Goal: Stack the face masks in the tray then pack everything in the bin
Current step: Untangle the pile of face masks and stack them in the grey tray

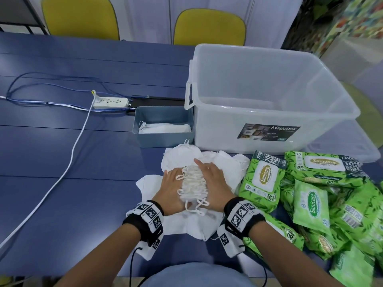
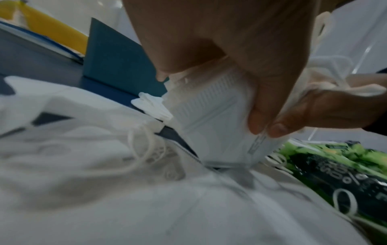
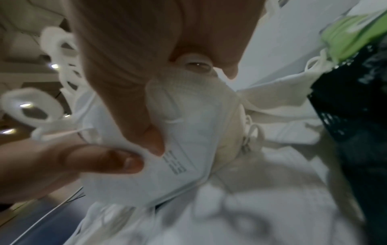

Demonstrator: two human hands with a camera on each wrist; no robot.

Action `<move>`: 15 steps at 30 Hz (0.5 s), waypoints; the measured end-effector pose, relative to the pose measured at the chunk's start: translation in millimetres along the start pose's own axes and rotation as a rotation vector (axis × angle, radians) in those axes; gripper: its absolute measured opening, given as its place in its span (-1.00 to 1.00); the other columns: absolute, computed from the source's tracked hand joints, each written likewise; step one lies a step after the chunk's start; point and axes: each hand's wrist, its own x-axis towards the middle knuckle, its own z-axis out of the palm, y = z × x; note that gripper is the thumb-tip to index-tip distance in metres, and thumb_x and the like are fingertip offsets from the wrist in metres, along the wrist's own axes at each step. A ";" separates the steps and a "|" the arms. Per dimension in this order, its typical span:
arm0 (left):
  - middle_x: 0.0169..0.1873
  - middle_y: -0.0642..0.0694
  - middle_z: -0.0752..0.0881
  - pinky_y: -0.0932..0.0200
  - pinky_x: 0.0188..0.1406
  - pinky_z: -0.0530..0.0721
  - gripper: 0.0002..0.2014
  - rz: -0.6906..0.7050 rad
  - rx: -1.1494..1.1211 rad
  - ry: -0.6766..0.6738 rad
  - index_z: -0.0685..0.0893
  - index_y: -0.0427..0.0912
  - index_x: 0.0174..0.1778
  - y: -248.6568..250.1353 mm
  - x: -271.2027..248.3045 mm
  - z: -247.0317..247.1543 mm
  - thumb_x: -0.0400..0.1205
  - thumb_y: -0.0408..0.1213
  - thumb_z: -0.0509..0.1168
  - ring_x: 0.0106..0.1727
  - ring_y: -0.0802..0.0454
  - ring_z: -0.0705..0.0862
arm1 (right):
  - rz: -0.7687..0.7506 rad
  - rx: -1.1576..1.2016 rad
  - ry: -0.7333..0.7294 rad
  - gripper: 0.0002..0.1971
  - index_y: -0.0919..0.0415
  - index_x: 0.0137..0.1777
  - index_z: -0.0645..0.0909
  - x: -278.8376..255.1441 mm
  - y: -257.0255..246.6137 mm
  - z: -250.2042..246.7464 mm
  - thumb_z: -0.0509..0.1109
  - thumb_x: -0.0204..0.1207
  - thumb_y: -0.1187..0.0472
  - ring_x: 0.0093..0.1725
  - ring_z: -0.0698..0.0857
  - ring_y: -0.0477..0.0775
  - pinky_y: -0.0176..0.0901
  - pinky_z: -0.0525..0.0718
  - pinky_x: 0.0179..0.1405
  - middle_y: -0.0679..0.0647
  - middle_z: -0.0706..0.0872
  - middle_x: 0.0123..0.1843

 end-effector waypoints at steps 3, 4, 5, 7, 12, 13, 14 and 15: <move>-0.16 0.04 0.59 -0.03 -0.13 0.58 -0.83 0.060 -0.221 0.078 0.56 0.04 -0.11 9.7 1.1 -10.8 0.44 -0.05 0.33 -0.13 0.01 0.57 | -0.052 -0.054 0.071 -0.18 0.04 0.48 0.34 3.8 -1.5 1.2 0.51 0.23 -0.19 0.24 0.50 0.13 0.22 0.37 0.41 0.05 0.51 0.23; -0.22 0.02 0.58 -0.04 -0.17 0.60 -0.90 0.068 -0.296 0.075 0.53 0.03 -0.16 9.0 2.0 -12.8 0.48 -0.12 0.31 -0.18 -0.01 0.58 | -0.069 -0.058 0.095 -0.28 0.08 0.37 0.43 5.3 -3.5 -0.4 0.48 0.23 -0.19 0.14 0.56 0.14 0.17 0.47 0.28 0.05 0.55 0.15; -0.24 0.01 0.59 -0.05 -0.17 0.61 -0.93 0.078 -0.322 0.074 0.52 0.03 -0.17 8.6 2.3 -14.5 0.49 -0.14 0.28 -0.20 -0.02 0.57 | -0.082 -0.045 0.111 -0.34 0.11 0.30 0.46 6.3 -5.9 -2.3 0.48 0.24 -0.18 0.07 0.57 0.14 0.11 0.52 0.17 0.05 0.56 0.11; -0.18 0.01 0.61 -0.02 -0.10 0.60 -0.86 0.092 -0.206 0.094 0.56 0.02 -0.11 3.8 1.5 -12.2 0.49 -0.05 0.29 -0.15 0.01 0.56 | -0.101 -0.020 0.115 -0.37 0.13 0.27 0.46 7.0 -9.6 -4.1 0.53 0.26 -0.14 0.04 0.56 0.13 0.04 0.53 0.08 0.06 0.55 0.10; -0.01 0.02 0.61 -0.03 -0.05 0.59 -0.55 0.025 0.047 0.030 0.62 0.02 0.06 -8.4 -2.6 1.5 0.33 0.15 0.35 -0.01 -0.02 0.54 | -0.061 -0.027 -0.007 -0.23 0.05 0.47 0.30 4.8 -6.9 3.5 0.53 0.31 -0.09 0.22 0.53 0.14 0.05 0.52 0.24 0.08 0.48 0.30; 0.02 0.02 0.61 -0.03 -0.01 0.59 -0.54 0.030 0.057 0.010 0.62 0.04 0.10 -10.3 -1.8 1.8 0.34 0.18 0.33 0.03 -0.02 0.54 | -0.045 -0.025 -0.022 -0.26 0.03 0.47 0.29 6.0 -7.0 3.6 0.52 0.33 -0.07 0.22 0.54 0.15 0.05 0.53 0.23 0.08 0.50 0.28; 0.06 0.03 0.62 -0.02 0.03 0.59 -0.52 0.037 0.056 -0.008 0.61 0.06 0.13 -10.9 -1.5 0.3 0.37 0.23 0.31 0.07 -0.01 0.55 | -0.037 -0.034 -0.032 -0.31 0.02 0.44 0.30 7.0 -7.4 3.7 0.50 0.36 -0.05 0.19 0.57 0.17 0.06 0.56 0.18 0.07 0.53 0.23; 0.11 0.04 0.62 0.00 0.09 0.58 -0.48 0.040 0.063 -0.021 0.61 0.09 0.17 -11.2 0.1 -2.4 0.38 0.29 0.27 0.13 0.00 0.55 | -0.028 -0.047 -0.034 -0.37 0.01 0.39 0.31 7.9 -9.0 2.6 0.49 0.37 -0.04 0.14 0.61 0.19 0.07 0.58 0.12 0.07 0.57 0.17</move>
